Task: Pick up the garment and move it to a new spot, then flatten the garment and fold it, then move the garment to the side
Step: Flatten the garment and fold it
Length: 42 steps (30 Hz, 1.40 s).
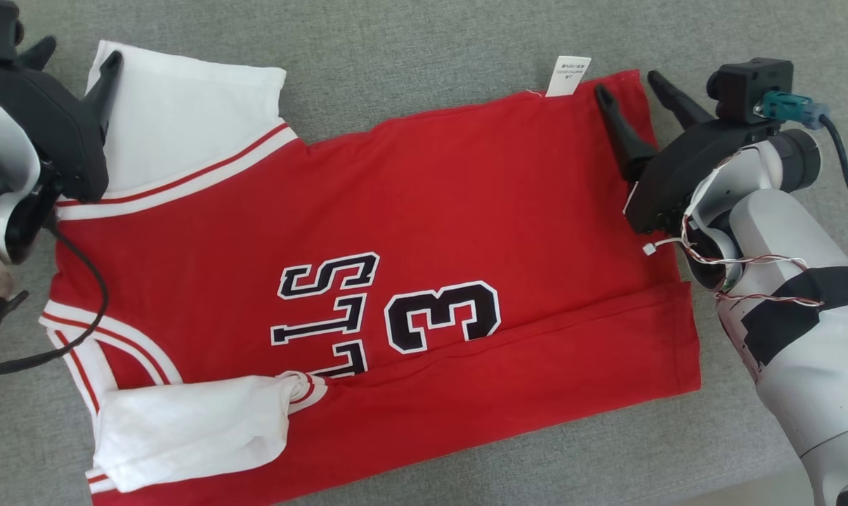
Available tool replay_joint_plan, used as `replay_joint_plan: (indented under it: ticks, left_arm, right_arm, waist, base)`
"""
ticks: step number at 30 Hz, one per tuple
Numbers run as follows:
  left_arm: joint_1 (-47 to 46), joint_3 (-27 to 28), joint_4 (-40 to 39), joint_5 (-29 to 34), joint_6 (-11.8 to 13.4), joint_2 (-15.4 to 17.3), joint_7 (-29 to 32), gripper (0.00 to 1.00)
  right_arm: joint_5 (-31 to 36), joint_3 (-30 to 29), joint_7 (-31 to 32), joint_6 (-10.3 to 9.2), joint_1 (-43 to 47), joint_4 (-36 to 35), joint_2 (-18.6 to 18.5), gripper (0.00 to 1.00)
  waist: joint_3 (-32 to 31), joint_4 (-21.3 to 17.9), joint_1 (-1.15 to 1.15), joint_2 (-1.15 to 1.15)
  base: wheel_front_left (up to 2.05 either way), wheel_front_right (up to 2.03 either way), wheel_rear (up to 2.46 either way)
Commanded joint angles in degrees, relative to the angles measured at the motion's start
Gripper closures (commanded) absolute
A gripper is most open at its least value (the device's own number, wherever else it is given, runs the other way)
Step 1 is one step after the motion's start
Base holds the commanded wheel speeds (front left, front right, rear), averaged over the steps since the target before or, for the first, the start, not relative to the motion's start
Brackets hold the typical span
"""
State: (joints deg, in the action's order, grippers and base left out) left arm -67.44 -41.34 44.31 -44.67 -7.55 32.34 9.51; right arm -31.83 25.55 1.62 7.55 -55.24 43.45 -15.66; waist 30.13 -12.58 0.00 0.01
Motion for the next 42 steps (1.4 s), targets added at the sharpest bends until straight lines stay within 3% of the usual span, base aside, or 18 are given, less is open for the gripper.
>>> replay_joint_plan:
  ticks: [1,11,12,13,14,15,31,38,42]
  left_arm:
    - [-0.5,-0.5,0.2,-0.5,0.1,0.1,0.2,0.0]
    - [-1.4,-5.0,2.4,-5.6,0.1,-0.4,3.8,0.0]
    - [-1.5,-5.5,2.7,-6.0,0.1,-0.5,4.2,0.0]
    - [-1.5,-5.8,2.9,-6.5,0.1,-0.7,4.5,0.61]
    - [-1.5,-6.2,3.0,-6.9,0.1,-0.9,4.6,0.84]
    - [-1.4,-6.5,2.9,-7.3,0.1,-1.0,4.3,1.0]
    - [0.8,-6.6,-1.0,-12.2,0.1,-1.8,-11.1,1.0]
    - [6.7,-6.9,-7.1,-13.2,0.1,-0.5,-18.9,1.0]
    - [12.7,-6.1,-12.8,-13.5,1.7,0.7,-22.4,1.0]
  right_arm:
    - [-0.4,0.3,0.3,-0.14,-0.3,-0.1,0.0,0.0]
    - [-2.5,3.0,2.2,-0.14,-3.0,2.1,0.3,0.0]
    - [-2.5,3.1,2.3,-0.14,-3.4,2.8,0.5,0.13]
    - [-2.6,3.1,2.3,-0.14,-3.8,3.3,0.8,0.84]
    - [-2.7,3.1,2.0,-0.14,-4.2,3.8,1.0,1.0]
    - [-2.6,3.0,1.5,-0.14,-4.5,4.2,1.1,1.0]
    - [-3.3,4.1,-9.6,-0.14,-1.7,7.4,-0.1,1.0]
    - [-4.8,4.9,-14.2,-0.14,4.2,5.0,-1.8,1.0]
    - [-6.2,4.0,-15.5,-0.14,8.8,2.9,-3.2,1.0]
  waist:
    - [0.0,-0.2,0.0,-0.01]
    - [1.0,-0.1,0.0,-0.01]
    - [1.1,0.0,0.0,-0.01]
    - [1.3,0.1,0.0,-0.01]
    - [1.4,0.1,0.0,-0.01]
    - [1.4,0.2,0.0,-0.01]
    - [-4.3,3.5,0.0,-0.01]
    - [-9.1,5.1,0.0,-0.01]
    - [-11.6,5.9,0.0,-0.01]
  base:
    - [0.0,0.0,0.0]
    - [0.0,0.0,0.0]
    - [0.0,0.0,0.0]
    - [0.0,0.0,0.0]
    - [0.0,0.0,0.0]
    - [0.0,0.0,0.0]
    - [0.0,0.0,0.0]
    - [0.0,0.0,0.0]
    - [0.0,0.0,0.0]
